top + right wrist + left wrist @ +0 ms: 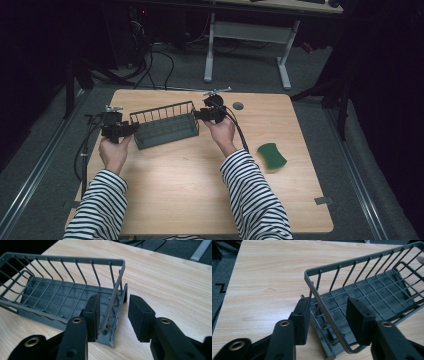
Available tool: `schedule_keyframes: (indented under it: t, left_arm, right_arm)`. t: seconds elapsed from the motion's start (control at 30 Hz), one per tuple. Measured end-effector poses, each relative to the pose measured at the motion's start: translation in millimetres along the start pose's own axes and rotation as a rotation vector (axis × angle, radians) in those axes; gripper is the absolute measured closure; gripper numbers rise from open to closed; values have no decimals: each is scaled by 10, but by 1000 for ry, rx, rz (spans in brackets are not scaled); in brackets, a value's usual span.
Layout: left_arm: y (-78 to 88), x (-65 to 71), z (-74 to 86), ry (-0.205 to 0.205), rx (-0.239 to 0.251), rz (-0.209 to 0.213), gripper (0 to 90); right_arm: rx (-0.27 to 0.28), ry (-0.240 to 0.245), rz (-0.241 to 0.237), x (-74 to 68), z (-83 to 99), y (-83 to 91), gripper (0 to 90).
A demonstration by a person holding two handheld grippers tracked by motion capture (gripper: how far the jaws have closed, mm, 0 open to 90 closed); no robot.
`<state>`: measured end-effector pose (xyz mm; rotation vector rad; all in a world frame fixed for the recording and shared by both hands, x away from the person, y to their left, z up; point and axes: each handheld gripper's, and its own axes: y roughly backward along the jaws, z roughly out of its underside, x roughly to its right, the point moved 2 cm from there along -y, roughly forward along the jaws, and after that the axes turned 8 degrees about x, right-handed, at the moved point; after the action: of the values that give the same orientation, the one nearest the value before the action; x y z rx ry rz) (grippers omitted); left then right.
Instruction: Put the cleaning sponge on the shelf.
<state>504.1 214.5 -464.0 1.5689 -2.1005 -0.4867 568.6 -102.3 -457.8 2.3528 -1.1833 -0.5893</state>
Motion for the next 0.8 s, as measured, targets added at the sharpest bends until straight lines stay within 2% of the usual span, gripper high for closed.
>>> schedule_keyframes:
  t: [0.17, 0.3, 0.4, 0.6, 0.7, 0.8]
  left_arm:
    - [-4, 16, 12, -10, -15, 11, 644]
    - [-5, 10, 28, -10, -33, 22, 675]
    - [1, 23, 31, -5, -42, 29, 687]
    - [35, 86, 46, -31, -56, 34, 691]
    - [42, 97, 64, -14, -50, 47, 690]
    - [55, 97, 81, -2, -43, 59, 691]
  right_arm:
    - [-10, 10, -20, -10, 7, -2, 715]
    - [-23, 49, -29, -52, 9, -1, 771]
    - [-29, 56, -23, -62, 8, 8, 771]
    - [-51, 72, -20, -68, 19, 68, 777]
    - [-61, 80, -21, -51, 20, 91, 780]
    - [-55, 62, -26, -39, 39, 111, 782]
